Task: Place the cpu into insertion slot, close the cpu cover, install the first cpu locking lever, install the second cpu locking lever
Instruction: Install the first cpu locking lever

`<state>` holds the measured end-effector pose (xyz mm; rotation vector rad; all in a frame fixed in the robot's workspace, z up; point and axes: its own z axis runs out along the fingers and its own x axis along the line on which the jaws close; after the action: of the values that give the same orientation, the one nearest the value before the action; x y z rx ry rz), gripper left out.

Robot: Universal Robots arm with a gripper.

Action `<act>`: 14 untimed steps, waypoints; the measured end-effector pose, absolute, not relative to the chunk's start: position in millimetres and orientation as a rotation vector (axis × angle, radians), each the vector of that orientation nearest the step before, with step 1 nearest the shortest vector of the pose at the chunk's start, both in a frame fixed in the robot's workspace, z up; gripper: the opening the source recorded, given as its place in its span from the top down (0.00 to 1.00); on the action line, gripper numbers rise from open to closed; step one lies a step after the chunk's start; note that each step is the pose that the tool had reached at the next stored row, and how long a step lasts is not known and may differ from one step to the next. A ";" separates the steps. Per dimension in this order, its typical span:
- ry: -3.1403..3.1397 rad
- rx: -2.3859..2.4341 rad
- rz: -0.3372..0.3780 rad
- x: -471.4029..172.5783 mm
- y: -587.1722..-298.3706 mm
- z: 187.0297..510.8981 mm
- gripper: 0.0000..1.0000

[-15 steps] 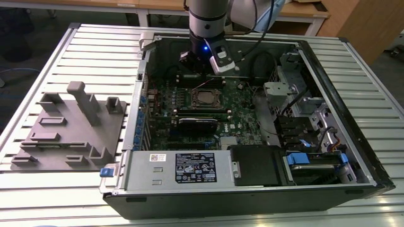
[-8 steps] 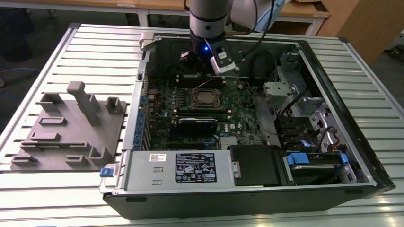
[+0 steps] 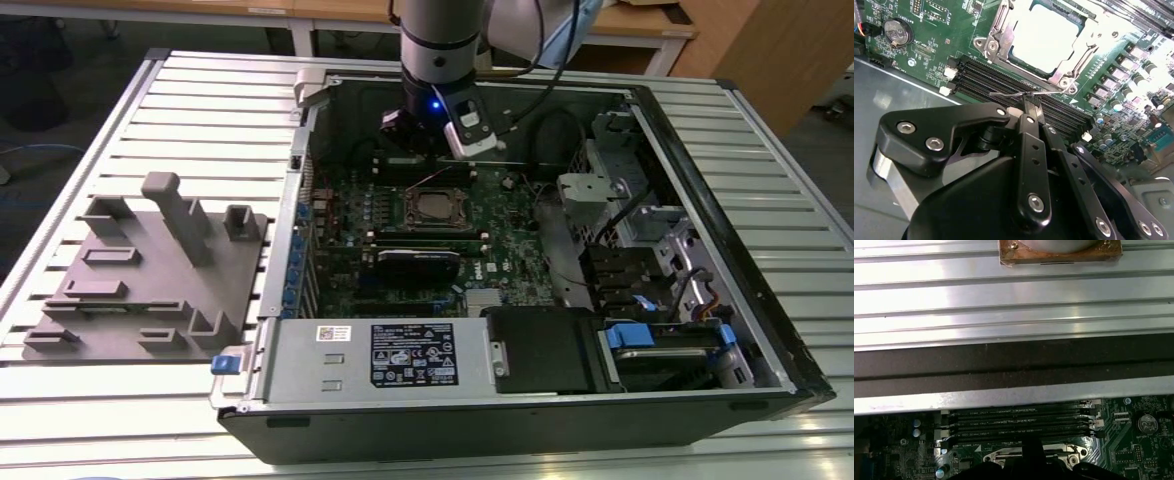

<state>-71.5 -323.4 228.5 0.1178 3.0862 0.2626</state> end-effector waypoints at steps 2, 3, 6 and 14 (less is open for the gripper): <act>3.086 0.118 0.272 -71.1 -323.4 228.3 0.90; 3.085 0.118 0.274 -70.2 -323.3 228.2 0.90; 3.085 0.118 0.275 -67.5 -323.4 228.2 0.90; 3.078 0.117 0.283 -67.3 -323.4 224.1 0.90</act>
<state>-67.3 -323.4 224.1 0.1167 3.0775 0.2829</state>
